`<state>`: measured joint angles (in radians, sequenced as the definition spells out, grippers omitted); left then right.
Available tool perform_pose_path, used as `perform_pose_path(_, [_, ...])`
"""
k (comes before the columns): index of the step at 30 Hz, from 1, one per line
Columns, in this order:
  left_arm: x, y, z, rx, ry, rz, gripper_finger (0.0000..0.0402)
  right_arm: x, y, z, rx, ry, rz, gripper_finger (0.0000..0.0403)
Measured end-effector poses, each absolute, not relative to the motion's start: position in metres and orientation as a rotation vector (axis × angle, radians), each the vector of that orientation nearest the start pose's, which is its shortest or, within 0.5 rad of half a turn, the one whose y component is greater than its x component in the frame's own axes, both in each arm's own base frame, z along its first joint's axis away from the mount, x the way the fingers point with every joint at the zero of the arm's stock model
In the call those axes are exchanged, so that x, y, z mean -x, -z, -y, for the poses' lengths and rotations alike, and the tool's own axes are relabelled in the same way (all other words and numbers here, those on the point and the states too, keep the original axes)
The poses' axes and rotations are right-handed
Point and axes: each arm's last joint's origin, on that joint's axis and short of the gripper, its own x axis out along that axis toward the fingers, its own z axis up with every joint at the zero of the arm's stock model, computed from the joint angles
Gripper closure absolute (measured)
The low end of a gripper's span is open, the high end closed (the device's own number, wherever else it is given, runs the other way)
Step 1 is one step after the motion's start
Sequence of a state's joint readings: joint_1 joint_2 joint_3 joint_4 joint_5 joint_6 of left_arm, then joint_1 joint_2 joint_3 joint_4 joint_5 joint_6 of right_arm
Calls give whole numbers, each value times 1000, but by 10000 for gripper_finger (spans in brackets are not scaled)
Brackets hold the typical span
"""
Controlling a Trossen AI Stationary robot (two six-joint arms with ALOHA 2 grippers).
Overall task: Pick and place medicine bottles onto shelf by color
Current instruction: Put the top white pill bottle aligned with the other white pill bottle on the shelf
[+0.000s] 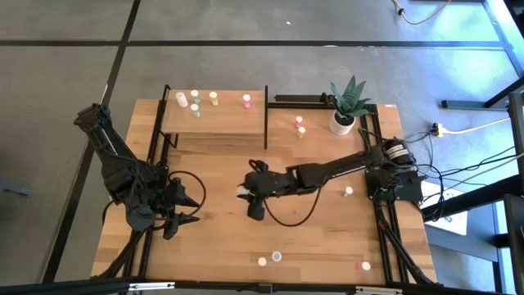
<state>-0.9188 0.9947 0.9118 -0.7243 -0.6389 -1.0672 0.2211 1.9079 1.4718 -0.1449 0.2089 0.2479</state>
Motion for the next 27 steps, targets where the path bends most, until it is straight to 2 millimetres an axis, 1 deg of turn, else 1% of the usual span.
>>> perform_pose_path(2, [-128, -299, 139, 463, -64, -629, 182, -437, -255, -92, -99, 50, -561, 259])
perform_pose_path(6, [-128, -299, 140, 465, -61, -630, 182, -459, -254, -96, -99, -19, -569, 258])
perform_pose_path(9, [-126, -299, 141, 468, -41, -643, 182, -474, -243, -98, -107, -43, -586, 258])
perform_pose_path(14, [-123, -299, 144, 488, -23, -656, 182, -498, -217, -97, -112, -52, -623, 257])
perform_pose_path(17, [-121, -299, 146, 485, -9, -659, 182, -507, -197, -93, -106, -40, -657, 257])
perform_pose_path(21, [-119, -299, 147, 482, -2, -661, 182, -513, -174, -89, -103, -25, -703, 257])
perform_pose_path(24, [-119, -299, 147, 482, -3, -661, 182, -514, -167, -88, -104, -21, -715, 257])
perform_pose_path(27, [-120, -299, 147, 481, -3, -662, 182, -514, -167, -88, -102, -22, -710, 256])
